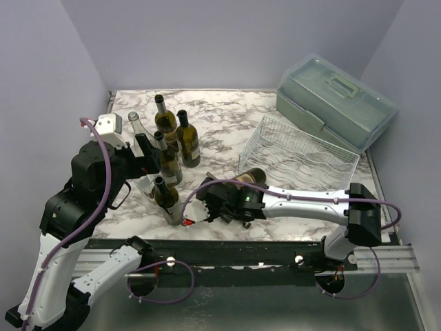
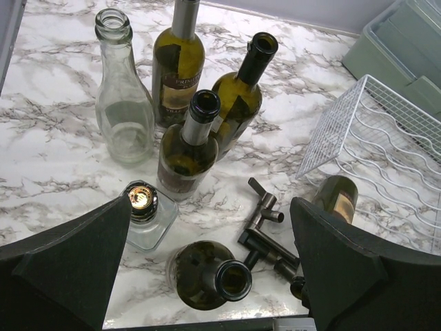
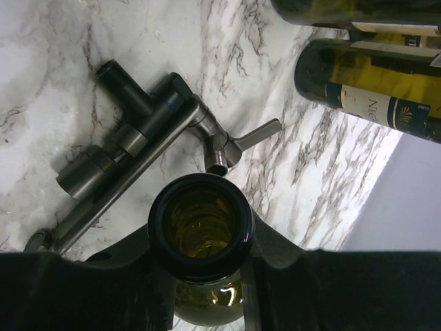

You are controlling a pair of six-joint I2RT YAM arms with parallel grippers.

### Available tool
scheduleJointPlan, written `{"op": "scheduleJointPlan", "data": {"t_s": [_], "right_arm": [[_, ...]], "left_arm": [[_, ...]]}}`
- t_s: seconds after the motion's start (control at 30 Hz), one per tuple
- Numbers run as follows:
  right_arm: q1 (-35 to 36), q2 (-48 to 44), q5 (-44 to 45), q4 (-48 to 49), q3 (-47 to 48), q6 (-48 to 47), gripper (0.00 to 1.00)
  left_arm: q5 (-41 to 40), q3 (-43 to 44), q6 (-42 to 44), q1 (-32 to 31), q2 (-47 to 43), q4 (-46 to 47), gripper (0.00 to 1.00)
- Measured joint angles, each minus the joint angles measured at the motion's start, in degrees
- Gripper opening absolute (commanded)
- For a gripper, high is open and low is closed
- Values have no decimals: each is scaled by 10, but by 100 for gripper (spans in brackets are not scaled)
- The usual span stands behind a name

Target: Put the wine bottle on the wine rack

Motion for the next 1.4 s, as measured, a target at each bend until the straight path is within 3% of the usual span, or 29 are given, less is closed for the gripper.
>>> {"op": "scheduleJointPlan", "data": {"t_s": [0.7,1.07,1.4], "right_arm": [[3,28,78,56,-18,-52,1],[3,35,109,170,-117,-114,1],[4,34,143,355,-236,-213,1]], "left_arm": [[-7,0,12,0,-7,-4,99],[-7,0,12,0,-17,-5,99],[-7,0,13,0,-27,-6,99]]}}
